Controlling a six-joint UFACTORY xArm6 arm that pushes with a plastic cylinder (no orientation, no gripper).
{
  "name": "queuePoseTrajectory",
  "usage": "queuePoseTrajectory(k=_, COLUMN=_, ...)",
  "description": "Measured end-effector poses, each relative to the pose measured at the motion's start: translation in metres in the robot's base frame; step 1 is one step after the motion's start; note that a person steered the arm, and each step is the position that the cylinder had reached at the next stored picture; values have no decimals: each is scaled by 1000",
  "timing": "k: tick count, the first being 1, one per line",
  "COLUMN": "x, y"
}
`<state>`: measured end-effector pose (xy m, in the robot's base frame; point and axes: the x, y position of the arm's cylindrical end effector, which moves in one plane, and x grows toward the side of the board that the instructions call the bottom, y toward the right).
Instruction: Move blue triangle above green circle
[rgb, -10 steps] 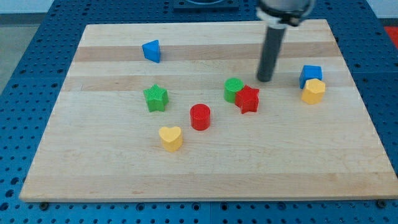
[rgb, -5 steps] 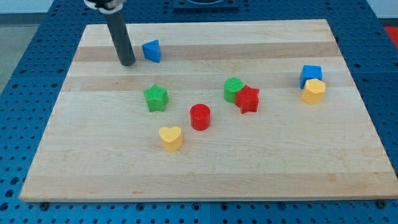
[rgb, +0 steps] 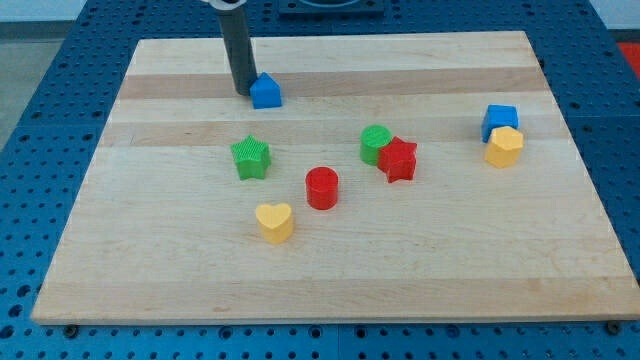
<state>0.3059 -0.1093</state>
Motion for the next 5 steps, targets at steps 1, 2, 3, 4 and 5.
queuePoseTrajectory(k=1, x=7, y=23)
queuePoseTrajectory(k=2, x=18, y=52)
queuePoseTrajectory(k=3, x=43, y=73)
queuePoseTrajectory(k=4, x=68, y=97)
queuePoseTrajectory(k=5, x=70, y=134)
